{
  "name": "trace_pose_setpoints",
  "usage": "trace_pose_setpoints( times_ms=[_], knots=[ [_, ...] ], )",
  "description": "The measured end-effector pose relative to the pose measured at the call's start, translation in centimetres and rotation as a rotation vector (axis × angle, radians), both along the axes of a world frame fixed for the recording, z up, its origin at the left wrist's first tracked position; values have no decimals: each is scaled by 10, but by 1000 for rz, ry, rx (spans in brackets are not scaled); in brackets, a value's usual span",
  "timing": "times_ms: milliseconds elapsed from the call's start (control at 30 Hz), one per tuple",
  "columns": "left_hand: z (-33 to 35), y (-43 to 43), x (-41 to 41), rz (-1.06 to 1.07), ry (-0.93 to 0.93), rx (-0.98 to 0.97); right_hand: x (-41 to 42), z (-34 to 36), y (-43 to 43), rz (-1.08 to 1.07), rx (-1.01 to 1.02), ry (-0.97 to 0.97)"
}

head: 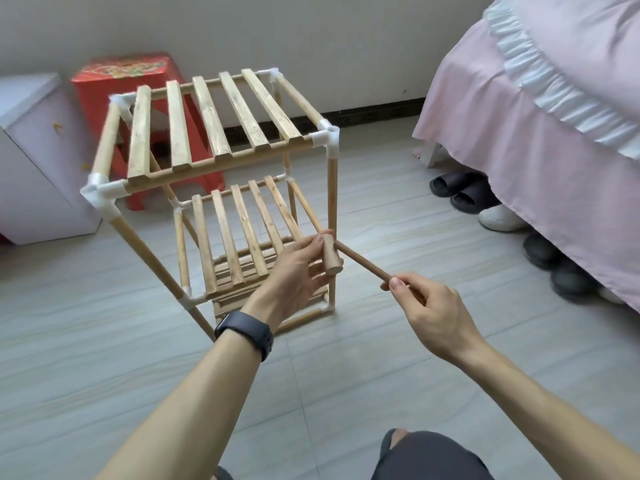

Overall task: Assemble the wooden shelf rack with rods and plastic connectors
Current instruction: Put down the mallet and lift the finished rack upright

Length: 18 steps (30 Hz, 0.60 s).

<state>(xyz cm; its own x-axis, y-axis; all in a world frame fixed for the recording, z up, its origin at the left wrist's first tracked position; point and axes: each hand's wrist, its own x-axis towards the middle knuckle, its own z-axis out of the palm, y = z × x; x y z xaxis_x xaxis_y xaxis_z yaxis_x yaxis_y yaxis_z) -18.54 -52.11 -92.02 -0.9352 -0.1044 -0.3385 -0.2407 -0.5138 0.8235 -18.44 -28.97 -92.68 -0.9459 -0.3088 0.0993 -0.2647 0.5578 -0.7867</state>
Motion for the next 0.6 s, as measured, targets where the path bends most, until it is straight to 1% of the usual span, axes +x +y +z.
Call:
trace_pose_setpoints(
  times_ms=[200, 300, 333, 433, 500, 600],
  knots=[
    [11, 20, 6, -20, 34, -119, 13, 13, 20, 0, 46, 52],
    [10, 29, 6, -70, 98, -261, 13, 17, 24, -22, 94, 20],
    [9, 34, 6, -64, 118, -291, 13, 17, 24, -30, 103, 21],
    [7, 46, 2, 55, 144, -284, 19, 13, 16, -52, 93, 47],
    [3, 50, -2, 112, 161, -313, 19, 9, 11, -71, 30, -13],
    [-9, 52, -7, 118, 148, -372, 7, 0, 11, -97, -86, -198]
  ],
)
